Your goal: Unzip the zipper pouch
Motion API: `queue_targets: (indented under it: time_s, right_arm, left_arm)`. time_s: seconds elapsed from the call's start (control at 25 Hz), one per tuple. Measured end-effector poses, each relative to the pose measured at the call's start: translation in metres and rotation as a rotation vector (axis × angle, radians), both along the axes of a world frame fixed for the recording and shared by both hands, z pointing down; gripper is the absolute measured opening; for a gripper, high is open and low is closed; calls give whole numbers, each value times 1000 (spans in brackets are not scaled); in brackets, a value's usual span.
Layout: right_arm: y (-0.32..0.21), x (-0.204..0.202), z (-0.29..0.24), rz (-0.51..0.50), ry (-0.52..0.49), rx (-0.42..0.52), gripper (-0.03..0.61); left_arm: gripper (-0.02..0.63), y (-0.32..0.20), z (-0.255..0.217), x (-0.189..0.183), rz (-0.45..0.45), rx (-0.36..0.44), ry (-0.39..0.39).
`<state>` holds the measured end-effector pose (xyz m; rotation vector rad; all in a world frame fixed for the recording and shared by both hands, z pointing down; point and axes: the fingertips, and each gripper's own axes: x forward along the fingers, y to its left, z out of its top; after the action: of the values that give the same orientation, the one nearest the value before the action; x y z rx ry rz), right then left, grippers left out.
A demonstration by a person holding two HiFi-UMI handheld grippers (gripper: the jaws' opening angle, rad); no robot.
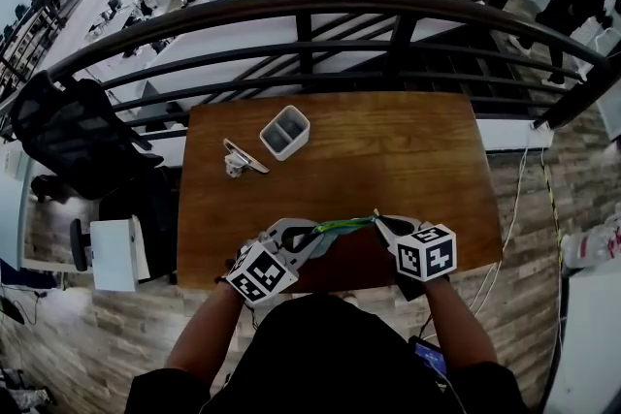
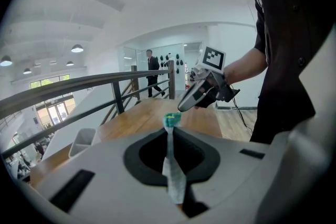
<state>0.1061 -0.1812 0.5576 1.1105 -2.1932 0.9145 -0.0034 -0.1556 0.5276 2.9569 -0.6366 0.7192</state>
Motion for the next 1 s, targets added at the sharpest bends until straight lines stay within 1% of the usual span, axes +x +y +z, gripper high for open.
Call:
queue_targets:
  time_s: [0.24,0.44,0.76,1.0]
  right_arm:
    - [-2,5,0,11,7,1,-2]
    - [-4,8,-1,27,9,8,-2]
    - [-6,18,2,55,20,2,-2]
    - [-6,23,2,74,40,14,0]
  left_arm:
    - [17,-4,1,-1,5,-15,5]
    - [17,-5,1,0,11,-9,8]
    - [17,-9,-2,-1,7,-20,20]
    - [18,-8,1,1,8,-12,6]
